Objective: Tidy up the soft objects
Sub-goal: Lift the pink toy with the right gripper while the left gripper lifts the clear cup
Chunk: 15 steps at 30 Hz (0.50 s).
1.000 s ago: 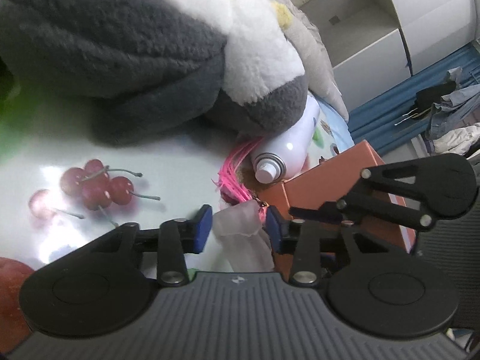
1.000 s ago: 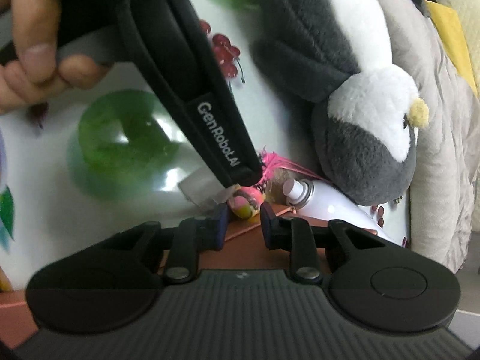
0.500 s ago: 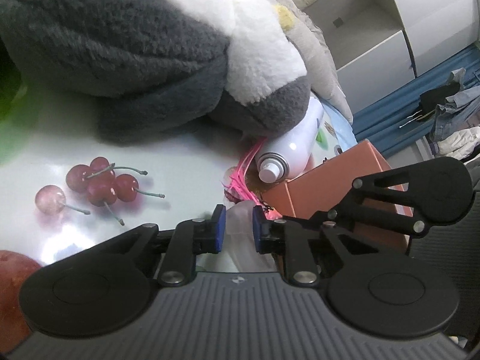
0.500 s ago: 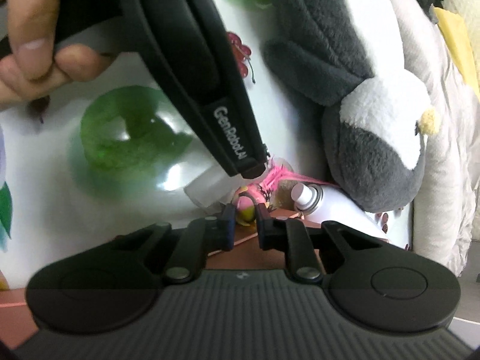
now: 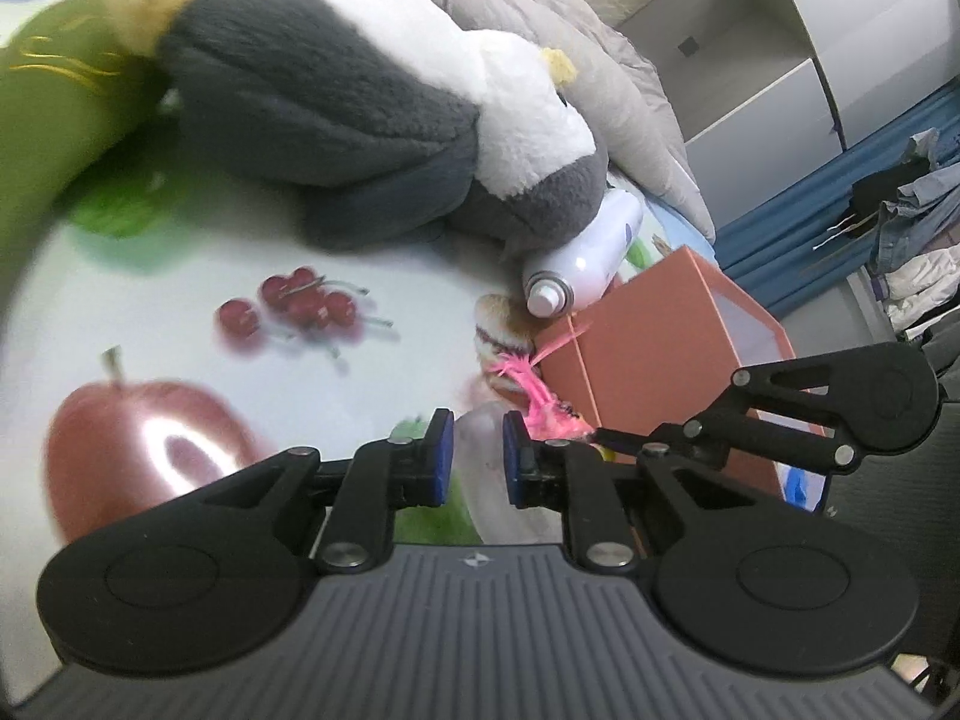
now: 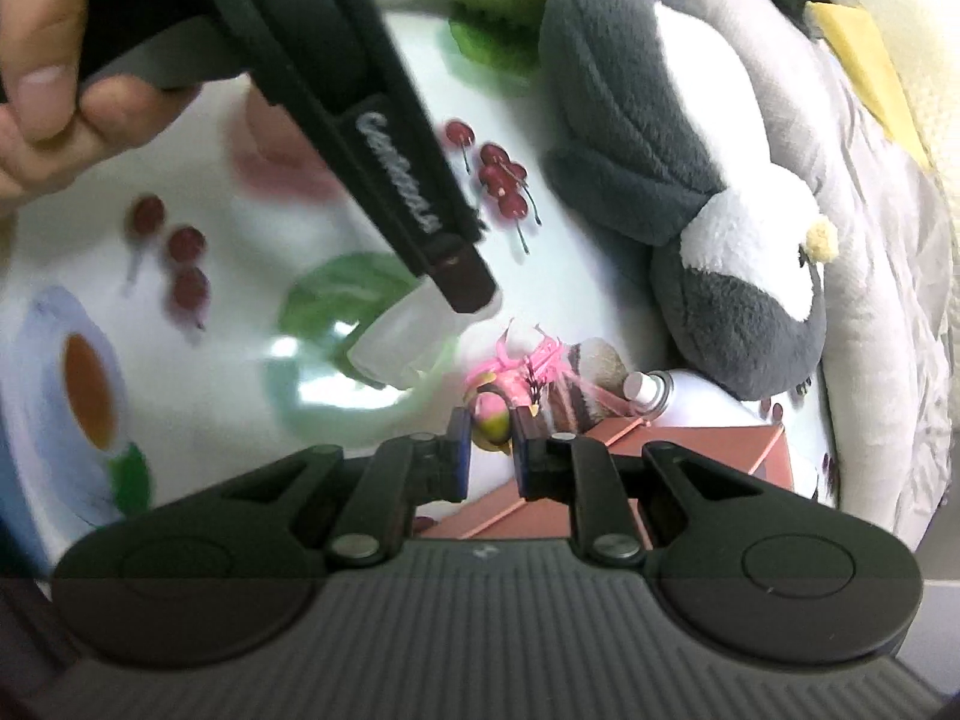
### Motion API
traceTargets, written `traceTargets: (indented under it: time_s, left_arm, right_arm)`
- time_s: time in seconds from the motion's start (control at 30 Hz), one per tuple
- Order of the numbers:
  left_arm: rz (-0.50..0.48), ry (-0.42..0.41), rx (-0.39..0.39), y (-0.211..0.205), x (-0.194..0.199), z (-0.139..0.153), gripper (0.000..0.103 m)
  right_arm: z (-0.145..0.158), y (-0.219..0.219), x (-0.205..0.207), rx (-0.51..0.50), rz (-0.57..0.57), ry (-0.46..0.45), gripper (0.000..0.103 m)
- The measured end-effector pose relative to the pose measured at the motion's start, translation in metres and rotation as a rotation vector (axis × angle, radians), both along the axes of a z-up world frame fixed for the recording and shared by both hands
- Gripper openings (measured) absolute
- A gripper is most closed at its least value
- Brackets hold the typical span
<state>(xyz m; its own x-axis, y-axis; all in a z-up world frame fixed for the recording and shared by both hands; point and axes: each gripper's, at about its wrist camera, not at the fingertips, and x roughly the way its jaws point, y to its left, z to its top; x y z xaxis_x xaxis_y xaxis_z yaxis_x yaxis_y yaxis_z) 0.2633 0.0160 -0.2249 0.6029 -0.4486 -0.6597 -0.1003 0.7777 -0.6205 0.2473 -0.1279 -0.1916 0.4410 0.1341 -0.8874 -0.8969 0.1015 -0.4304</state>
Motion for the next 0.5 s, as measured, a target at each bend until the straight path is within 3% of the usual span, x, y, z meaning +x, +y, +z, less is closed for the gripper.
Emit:
traceTargets:
  time_s: [0.33, 0.5]
  left_arm:
    - [-0.036, 0.047, 0.074, 0.011, -0.067, 0.023, 0.02]
    - [-0.038, 0.083, 0.097, 0.018, -0.097, 0.032, 0.021]
  right_arm:
    - [0.017, -0.004, -0.061, 0.138, -0.111, -0.001, 0.018]
    - [0.015, -0.01, -0.086, 0.247, -0.225, 0.026, 0.018]
